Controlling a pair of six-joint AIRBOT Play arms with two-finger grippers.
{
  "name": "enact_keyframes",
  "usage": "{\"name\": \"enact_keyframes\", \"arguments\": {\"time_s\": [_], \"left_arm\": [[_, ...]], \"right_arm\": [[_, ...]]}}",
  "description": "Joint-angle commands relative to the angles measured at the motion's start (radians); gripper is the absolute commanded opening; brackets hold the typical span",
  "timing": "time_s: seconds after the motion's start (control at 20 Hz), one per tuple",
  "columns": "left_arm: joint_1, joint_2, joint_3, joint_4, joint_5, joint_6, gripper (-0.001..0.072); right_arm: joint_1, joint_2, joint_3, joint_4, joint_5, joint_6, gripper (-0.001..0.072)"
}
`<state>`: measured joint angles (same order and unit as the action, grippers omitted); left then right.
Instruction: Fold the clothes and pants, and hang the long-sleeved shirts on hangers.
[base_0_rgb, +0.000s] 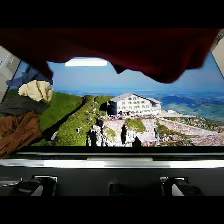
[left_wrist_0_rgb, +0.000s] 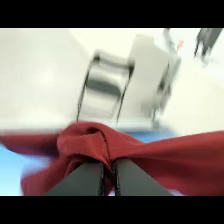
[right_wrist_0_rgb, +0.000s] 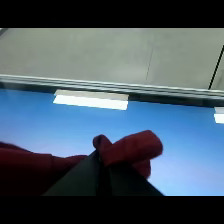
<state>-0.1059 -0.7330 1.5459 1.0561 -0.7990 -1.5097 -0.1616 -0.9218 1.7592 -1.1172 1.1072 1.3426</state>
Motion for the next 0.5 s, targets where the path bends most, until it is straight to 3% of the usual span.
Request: {"name": "enact_keyframes", "arguments": {"time_s": [0.0, 0.15, 0.3, 0.45], "left_arm": [[0.011, 0.026, 0.025, 0.007, 0.032, 0.000, 0.0024], [0.011, -0.036, -0.003, 0.034, 0.032, 0.007, 0.0024], [0.011, -0.161, -0.113, 0.037, 0.033, 0.081, 0.0025], [0.000, -0.365, -0.257, 0.016, 0.091, 0.080, 0.0025]], "right_arm": [[-0.010, 0.097, 0.008, -0.074, 0.112, 0.067, 0.0032], [-0.009, 0.051, -0.029, -0.075, 0.336, 0.143, 0.0032], [-0.009, -0.024, -0.224, -0.073, 0.494, 0.160, 0.0032], [-0.009, -0.080, -0.564, -0.072, 0.343, 0.161, 0.0032]]}}
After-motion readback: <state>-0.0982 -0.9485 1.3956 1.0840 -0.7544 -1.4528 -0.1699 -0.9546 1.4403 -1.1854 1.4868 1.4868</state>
